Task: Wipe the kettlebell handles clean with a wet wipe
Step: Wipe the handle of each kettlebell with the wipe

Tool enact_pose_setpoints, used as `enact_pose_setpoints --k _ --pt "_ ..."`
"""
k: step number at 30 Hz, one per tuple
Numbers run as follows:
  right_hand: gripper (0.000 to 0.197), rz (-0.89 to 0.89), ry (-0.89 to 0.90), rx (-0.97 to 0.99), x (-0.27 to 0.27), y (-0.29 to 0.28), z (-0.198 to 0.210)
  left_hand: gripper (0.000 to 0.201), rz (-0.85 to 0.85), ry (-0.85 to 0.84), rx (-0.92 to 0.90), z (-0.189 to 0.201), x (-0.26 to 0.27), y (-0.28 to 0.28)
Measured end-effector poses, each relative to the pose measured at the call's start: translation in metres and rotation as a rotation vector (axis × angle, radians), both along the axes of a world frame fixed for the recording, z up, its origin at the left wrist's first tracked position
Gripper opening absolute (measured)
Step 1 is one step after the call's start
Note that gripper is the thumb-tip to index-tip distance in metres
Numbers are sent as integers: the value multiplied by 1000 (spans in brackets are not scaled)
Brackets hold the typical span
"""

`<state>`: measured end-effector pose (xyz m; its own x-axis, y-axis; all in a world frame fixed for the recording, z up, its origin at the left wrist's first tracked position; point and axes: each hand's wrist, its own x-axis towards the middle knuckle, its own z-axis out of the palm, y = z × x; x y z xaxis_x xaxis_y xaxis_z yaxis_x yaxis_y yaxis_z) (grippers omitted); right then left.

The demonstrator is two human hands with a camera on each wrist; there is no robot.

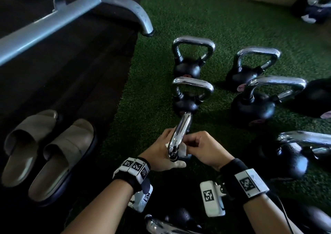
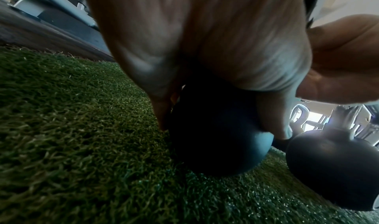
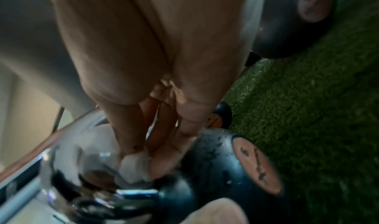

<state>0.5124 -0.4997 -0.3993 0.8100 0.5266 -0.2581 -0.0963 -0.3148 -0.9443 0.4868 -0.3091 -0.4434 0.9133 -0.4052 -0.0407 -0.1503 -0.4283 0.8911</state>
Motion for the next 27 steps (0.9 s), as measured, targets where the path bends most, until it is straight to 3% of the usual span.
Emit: enact_pose_setpoints --k 2,7,11,17,22,27 --pt "16 -15 56 76 -3 1 -1 83 -2 -15 9 3 0 0" --pt "17 -224 389 504 -15 7 0 110 5 -65 40 5 -3 -3" --pt "21 -442 464 696 -7 12 -2 100 46 -80 20 -3 -1 -4" --pt "19 -375 436 652 -14 11 -1 106 44 -56 67 -9 -3 -4" --pt "28 -595 252 634 -1 14 -2 125 92 -38 27 -3 -3 -5" --pt "27 -688 -38 314 -10 17 0 126 82 -98 -25 0 -5 -6"
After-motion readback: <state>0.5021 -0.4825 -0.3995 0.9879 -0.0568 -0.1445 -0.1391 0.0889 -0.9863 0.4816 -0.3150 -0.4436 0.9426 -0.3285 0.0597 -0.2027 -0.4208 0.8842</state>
